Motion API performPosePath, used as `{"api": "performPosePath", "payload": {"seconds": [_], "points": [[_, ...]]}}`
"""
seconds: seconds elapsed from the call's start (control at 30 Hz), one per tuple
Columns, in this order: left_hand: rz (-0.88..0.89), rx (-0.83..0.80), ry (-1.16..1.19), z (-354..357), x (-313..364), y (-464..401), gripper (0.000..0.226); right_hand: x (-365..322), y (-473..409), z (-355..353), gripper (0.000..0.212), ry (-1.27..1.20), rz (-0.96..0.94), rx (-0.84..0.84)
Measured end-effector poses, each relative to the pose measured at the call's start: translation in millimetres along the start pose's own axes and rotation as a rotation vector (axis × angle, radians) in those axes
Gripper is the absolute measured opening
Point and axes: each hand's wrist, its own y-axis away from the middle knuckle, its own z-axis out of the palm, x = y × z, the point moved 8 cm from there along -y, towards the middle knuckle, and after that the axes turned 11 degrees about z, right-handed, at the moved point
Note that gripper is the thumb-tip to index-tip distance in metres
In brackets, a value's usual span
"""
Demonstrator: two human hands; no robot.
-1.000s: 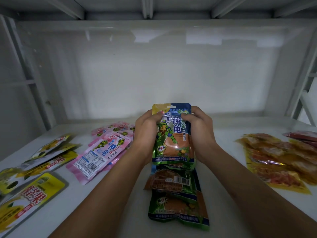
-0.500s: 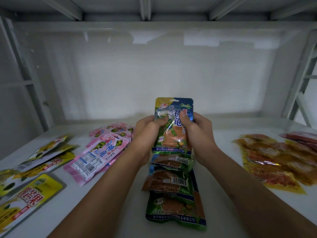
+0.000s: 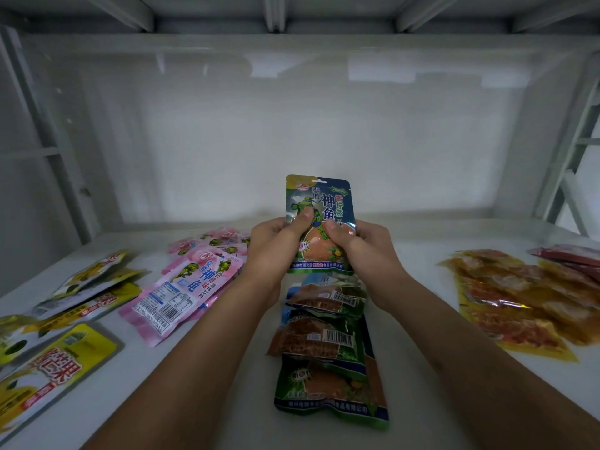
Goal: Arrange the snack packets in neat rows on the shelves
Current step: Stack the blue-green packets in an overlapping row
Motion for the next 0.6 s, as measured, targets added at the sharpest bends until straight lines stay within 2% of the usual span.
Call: {"api": "performPosePath", "payload": {"seconds": [0.1, 0.27, 0.43, 0.6], "points": [[-0.056, -0.069, -0.060, 5.9, -3.6, 2.7, 0.034, -1.3, -1.9, -4.9, 0.022, 0.001, -0.037, 0.050], [0.019, -0.040, -0.078, 4.3, 0.3, 1.7, 0.024, -3.0, -0.8, -3.1, 0.025, -0.024, -0.047, 0.038], [0.075, 0.020, -0.095, 0.4, 3.4, 0.7, 0.031, -3.2, -1.6, -1.1, 0.037, 0.183, -0.107, 0.102], [0.054, -0.037, -0.110, 5.7, -0.8, 0.5, 0.021, -11.0, -0.5, -9.6, 0.038, 0.277, -0.202, 0.217]]}}
